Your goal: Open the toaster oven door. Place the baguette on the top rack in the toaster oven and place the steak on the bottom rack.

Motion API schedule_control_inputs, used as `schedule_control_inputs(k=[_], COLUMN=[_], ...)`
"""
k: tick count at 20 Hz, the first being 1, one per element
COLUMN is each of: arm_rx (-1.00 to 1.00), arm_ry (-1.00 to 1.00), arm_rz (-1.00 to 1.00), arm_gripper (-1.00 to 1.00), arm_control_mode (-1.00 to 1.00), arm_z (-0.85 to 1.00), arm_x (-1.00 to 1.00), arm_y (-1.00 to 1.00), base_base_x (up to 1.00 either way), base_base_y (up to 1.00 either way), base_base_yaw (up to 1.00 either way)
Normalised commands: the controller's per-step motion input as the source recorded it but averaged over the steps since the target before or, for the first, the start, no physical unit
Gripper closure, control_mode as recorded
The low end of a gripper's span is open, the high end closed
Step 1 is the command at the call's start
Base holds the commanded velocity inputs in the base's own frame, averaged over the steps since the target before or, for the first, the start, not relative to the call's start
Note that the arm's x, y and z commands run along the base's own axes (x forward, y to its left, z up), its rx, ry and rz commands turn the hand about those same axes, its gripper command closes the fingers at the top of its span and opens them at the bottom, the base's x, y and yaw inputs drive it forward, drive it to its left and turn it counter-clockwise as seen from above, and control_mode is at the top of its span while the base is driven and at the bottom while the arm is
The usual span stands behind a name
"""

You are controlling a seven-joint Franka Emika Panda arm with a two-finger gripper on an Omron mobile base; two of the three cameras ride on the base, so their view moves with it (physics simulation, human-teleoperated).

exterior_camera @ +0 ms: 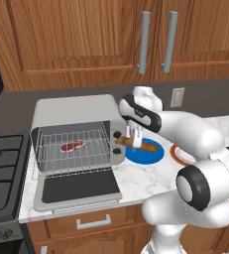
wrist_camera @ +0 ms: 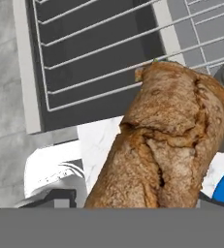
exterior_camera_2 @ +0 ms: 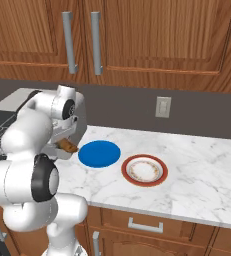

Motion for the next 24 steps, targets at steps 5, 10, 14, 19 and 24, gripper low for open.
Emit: schedule_control_inputs(k=[5, 10, 14, 19, 24], arm_rx=[0.00, 0.00, 0.00, -0.01, -0.08], arm_ry=[0.10, 0.03, -0.11, -0.16, -0.15], arm_rz=[0.00, 0.00, 0.06, 0.07, 0.03], arm_gripper=[1.00, 1.00, 1.00, 1.00, 1.00], arm_control_mode=[-1.00, -1.00, -1.00, -1.00, -1.00], arm_z=[0.20, 0.16, 0.05, 0.05, 0.00], arm_x=[-0.48, -0.22, 0.00, 0.04, 0.28], arm_y=[0.20, 0.49, 0.75, 0.66, 0.57], base_base_x=[0.00, 0.00, 0.00, 0.00, 0.00], base_base_y=[0.00, 0.00, 0.00, 0.00, 0.00], base_base_yaw=[0.00, 0.00, 0.00, 0.00, 0.00])
